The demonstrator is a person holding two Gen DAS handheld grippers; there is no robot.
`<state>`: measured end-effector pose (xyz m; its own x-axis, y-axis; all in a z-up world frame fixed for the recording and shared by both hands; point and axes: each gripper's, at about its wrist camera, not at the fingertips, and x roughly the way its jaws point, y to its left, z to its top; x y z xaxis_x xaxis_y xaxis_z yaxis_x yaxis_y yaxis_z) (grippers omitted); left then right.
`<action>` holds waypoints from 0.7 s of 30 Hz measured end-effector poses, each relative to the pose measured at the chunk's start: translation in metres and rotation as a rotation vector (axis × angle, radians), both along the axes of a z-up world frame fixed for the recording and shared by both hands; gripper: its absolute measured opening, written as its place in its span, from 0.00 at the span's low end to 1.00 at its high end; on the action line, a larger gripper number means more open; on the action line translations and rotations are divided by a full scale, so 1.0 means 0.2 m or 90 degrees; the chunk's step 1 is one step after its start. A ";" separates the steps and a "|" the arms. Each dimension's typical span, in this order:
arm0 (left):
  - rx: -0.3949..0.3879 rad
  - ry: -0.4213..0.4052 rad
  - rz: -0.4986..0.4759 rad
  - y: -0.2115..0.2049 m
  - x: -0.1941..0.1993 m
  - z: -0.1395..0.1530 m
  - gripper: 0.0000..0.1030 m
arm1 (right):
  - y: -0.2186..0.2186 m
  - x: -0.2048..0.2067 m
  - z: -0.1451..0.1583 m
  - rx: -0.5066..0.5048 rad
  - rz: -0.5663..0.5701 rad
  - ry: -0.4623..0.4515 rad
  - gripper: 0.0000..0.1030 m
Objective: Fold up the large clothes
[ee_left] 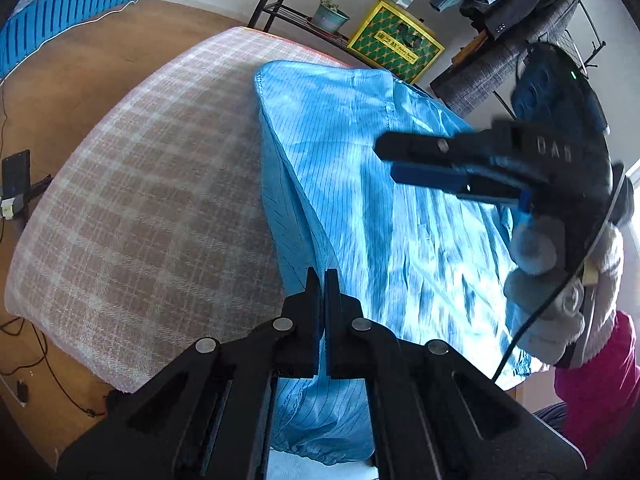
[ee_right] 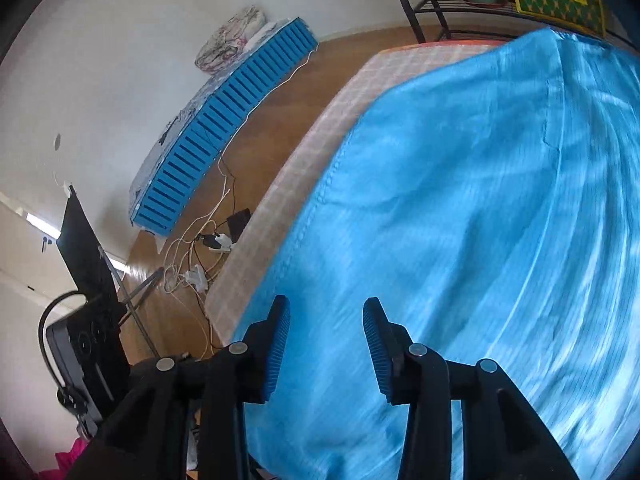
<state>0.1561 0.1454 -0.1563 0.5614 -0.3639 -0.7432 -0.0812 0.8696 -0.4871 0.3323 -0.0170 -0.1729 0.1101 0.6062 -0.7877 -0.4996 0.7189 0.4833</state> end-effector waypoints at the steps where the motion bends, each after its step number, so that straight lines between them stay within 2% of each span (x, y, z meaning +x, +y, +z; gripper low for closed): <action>1: -0.001 -0.001 -0.001 0.00 0.00 0.00 0.00 | 0.05 0.04 0.01 -0.003 0.005 0.001 0.68; 2: 0.000 -0.002 -0.003 -0.01 0.01 0.01 0.00 | 0.10 0.06 0.01 -0.011 0.007 -0.007 0.70; 7: 0.004 -0.003 -0.013 -0.02 0.02 0.01 0.00 | 0.34 0.14 -0.04 -0.072 0.031 -0.029 0.68; 10: 0.001 -0.001 -0.014 -0.02 0.02 0.01 0.00 | 0.41 0.18 -0.12 -0.117 0.028 -0.021 0.62; 13: -0.002 0.000 -0.015 -0.01 0.02 0.00 0.00 | 0.45 0.21 -0.19 -0.150 0.027 -0.012 0.47; 15: 0.010 -0.002 -0.017 -0.02 0.02 0.01 0.00 | 0.46 0.23 -0.24 -0.155 0.035 -0.002 0.14; 17: 0.018 -0.004 -0.023 -0.03 0.02 0.01 0.00 | 0.45 0.22 -0.24 -0.144 0.035 -0.001 0.01; 21: 0.021 -0.020 -0.040 -0.08 0.00 0.06 0.00 | 0.39 0.20 -0.18 -0.114 0.019 -0.024 0.00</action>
<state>0.1555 0.1289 -0.1435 0.5616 -0.3744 -0.7379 -0.0112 0.8882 -0.4592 0.3725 0.0617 -0.2080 0.1249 0.4599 -0.8791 -0.5374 0.7762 0.3297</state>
